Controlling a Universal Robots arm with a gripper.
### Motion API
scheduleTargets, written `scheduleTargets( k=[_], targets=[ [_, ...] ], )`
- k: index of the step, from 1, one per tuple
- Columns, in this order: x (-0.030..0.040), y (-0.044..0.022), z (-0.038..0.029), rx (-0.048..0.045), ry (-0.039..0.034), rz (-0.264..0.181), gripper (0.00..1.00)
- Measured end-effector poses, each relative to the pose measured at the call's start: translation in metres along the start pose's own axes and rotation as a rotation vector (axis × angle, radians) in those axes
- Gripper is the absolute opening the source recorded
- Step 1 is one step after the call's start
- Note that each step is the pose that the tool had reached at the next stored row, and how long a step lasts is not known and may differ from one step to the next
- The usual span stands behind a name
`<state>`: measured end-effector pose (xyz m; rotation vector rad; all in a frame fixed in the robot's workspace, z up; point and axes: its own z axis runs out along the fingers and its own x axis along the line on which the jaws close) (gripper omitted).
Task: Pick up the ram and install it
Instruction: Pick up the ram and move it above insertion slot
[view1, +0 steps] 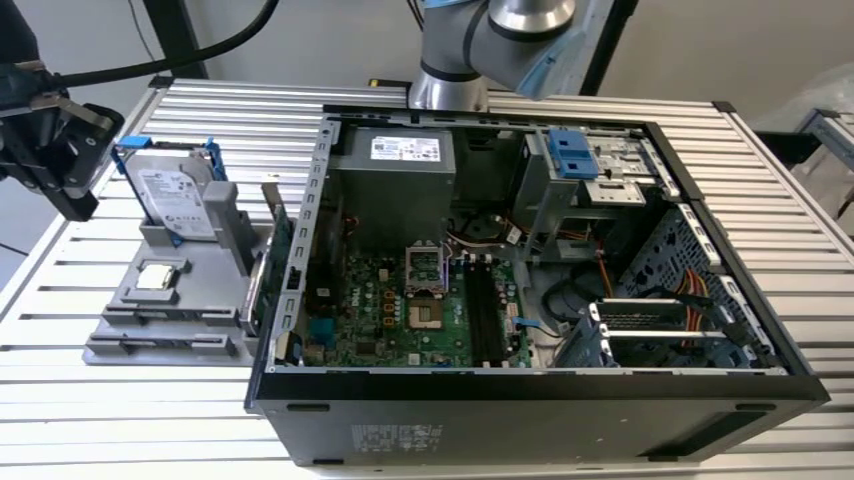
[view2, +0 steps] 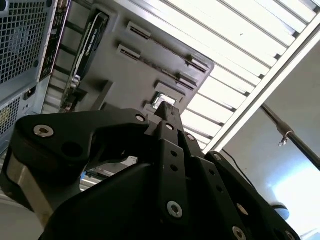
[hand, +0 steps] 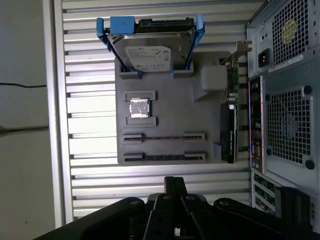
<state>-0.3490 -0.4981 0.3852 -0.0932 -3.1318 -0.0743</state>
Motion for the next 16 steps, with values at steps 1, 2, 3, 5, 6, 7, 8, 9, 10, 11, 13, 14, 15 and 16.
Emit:
scheduleTargets(
  k=[1,2,3,5,6,7,8,9,10,11,13,14,15,16],
  targets=[
    [0.0,0.0,0.0,0.0001,0.0003,-0.005,0.0],
    [0.0,0.0,0.0,0.0001,0.0006,-0.011,0.0],
    [0.0,0.0,0.0001,0.0001,0.0008,-0.017,0.0],
    [0.0,0.0,0.0001,0.0002,0.0013,-0.03,0.0],
    [0.0,0.0,0.0,0.0003,0.0017,-0.036,0.0],
    [0.0,0.0,0.0,0.0003,0.002,-0.042,0.0],
    [0.0,0.0,0.0001,0.0004,0.0022,-0.049,0.0],
    [0.0,0.0,0.0,0.0005,0.0026,-0.056,0.0],
    [0.0,0.0,0.0,0.0006,0.003,-0.063,0.0],
    [0.0,0.0,0.0,0.0006,0.0033,-0.07,0.0],
    [0.0,0.0,0.0,0.0009,0.0039,-0.083,0.0],
    [0.0,0.0,0.0,0.0011,0.0042,-0.09,0.0],
    [0.0,0.0,0.0,0.0013,0.0045,-0.096,0.0],
    [0.0,0.0,0.0001,0.0014,0.0047,-0.102,0.0]
  ],
)
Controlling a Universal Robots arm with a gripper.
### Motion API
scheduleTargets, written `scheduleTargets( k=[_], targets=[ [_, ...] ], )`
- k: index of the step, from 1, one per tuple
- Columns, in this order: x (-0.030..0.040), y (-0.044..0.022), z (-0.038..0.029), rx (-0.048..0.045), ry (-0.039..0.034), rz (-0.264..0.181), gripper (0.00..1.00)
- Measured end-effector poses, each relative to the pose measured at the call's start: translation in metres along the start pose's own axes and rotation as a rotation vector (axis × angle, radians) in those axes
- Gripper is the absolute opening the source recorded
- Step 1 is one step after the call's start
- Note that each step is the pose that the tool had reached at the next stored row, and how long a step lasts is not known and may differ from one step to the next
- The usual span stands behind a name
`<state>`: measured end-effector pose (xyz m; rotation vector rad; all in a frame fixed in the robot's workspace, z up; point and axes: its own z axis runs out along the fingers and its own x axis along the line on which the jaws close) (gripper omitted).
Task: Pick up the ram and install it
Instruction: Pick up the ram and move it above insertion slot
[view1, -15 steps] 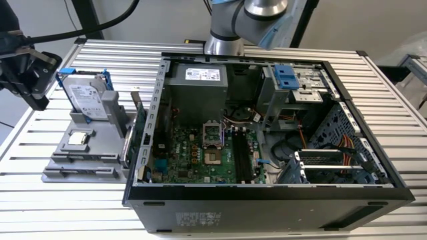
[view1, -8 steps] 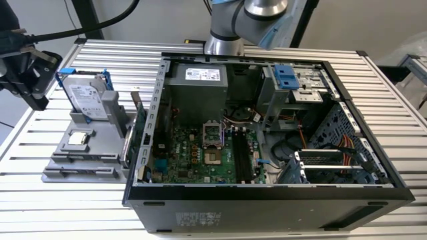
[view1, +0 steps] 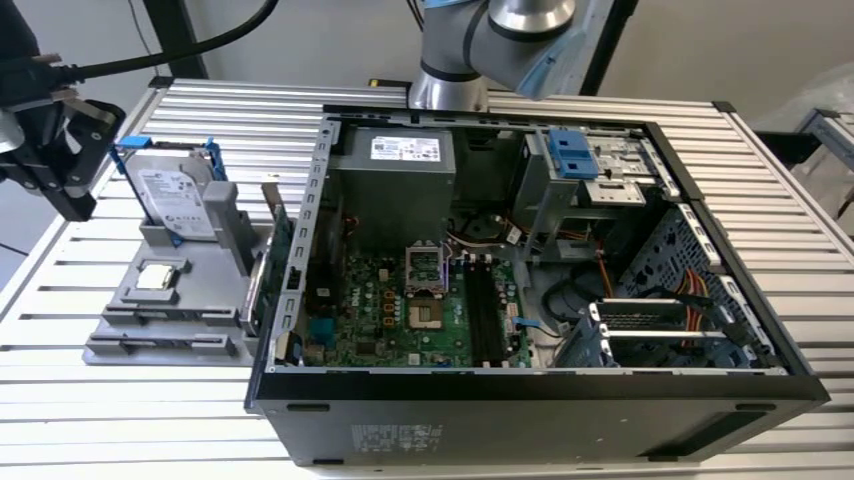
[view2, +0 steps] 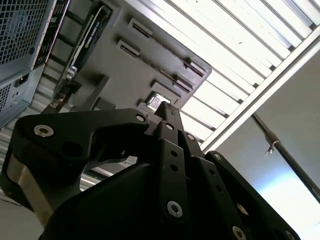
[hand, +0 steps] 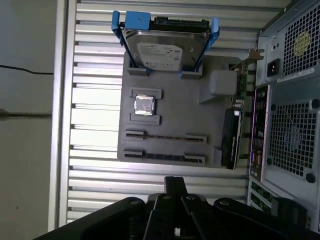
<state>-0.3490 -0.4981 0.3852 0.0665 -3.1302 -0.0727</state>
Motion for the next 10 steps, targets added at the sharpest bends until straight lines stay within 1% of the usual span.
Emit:
scheduleTargets(
  k=[7,10],
  targets=[
    [0.0001,0.0,0.0,0.001,0.0018,-0.037,0.0],
    [0.0002,0.0,0.0,0.0011,0.0021,-0.045,0.0]
  ],
)
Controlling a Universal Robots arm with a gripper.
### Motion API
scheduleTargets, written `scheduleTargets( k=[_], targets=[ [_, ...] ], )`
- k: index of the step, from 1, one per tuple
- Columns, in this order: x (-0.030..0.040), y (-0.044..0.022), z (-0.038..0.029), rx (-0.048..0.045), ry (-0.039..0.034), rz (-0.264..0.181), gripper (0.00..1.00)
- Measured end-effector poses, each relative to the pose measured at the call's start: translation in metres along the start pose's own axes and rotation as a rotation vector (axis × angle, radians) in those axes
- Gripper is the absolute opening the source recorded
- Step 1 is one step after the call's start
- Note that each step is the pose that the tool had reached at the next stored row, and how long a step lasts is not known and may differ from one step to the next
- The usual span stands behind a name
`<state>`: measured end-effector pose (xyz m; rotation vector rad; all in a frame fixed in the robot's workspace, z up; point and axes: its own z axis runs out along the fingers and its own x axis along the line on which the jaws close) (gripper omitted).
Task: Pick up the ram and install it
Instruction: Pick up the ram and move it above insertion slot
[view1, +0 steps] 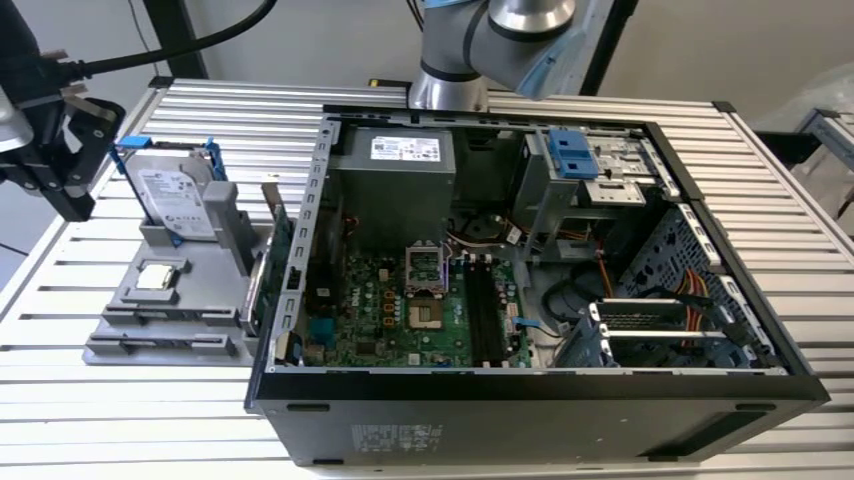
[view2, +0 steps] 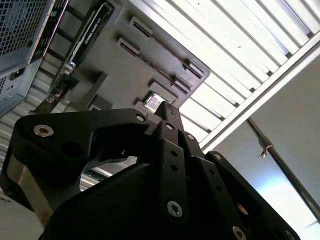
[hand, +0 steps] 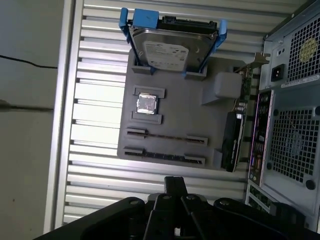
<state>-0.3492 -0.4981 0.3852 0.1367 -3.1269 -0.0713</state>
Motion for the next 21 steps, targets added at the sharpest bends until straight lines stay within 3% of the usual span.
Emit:
scheduleTargets(
  k=[21],
  targets=[
    [0.0001,0.0,0.0,0.0002,0.0007,-0.014,0.0]
  ],
)
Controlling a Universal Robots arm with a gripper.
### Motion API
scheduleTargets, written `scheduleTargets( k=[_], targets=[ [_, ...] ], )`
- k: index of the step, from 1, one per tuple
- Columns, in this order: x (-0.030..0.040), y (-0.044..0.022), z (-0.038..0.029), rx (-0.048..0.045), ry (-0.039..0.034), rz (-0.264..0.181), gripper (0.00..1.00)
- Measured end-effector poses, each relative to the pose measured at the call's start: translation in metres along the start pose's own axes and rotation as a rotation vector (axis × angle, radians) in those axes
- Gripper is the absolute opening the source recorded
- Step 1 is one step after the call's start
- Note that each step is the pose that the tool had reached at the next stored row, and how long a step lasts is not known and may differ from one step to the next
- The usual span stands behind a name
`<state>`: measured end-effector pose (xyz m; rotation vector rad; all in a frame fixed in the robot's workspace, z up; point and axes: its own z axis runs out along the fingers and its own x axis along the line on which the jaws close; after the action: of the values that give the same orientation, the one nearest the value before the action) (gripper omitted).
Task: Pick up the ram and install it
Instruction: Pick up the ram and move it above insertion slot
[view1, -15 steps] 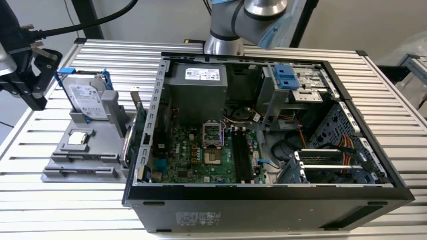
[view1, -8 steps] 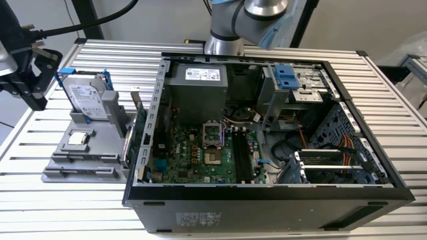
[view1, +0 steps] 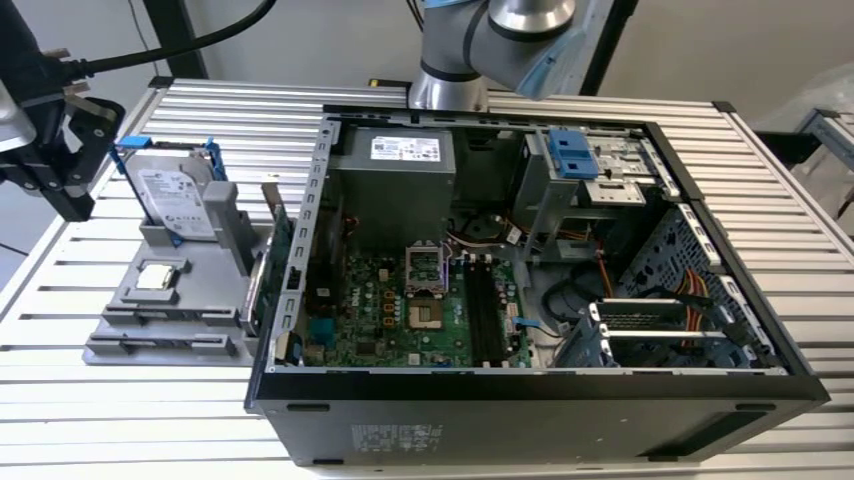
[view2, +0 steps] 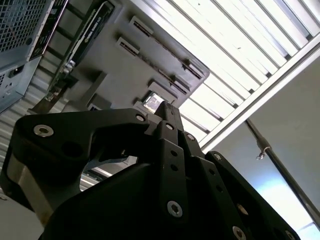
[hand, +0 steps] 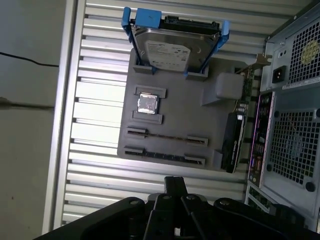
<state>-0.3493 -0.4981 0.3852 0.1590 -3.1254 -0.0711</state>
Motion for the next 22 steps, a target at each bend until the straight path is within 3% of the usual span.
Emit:
scheduleTargets(
  k=[22],
  targets=[
    [0.0,0.0,0.0,0.0003,0.0019,-0.041,0.0]
  ],
)
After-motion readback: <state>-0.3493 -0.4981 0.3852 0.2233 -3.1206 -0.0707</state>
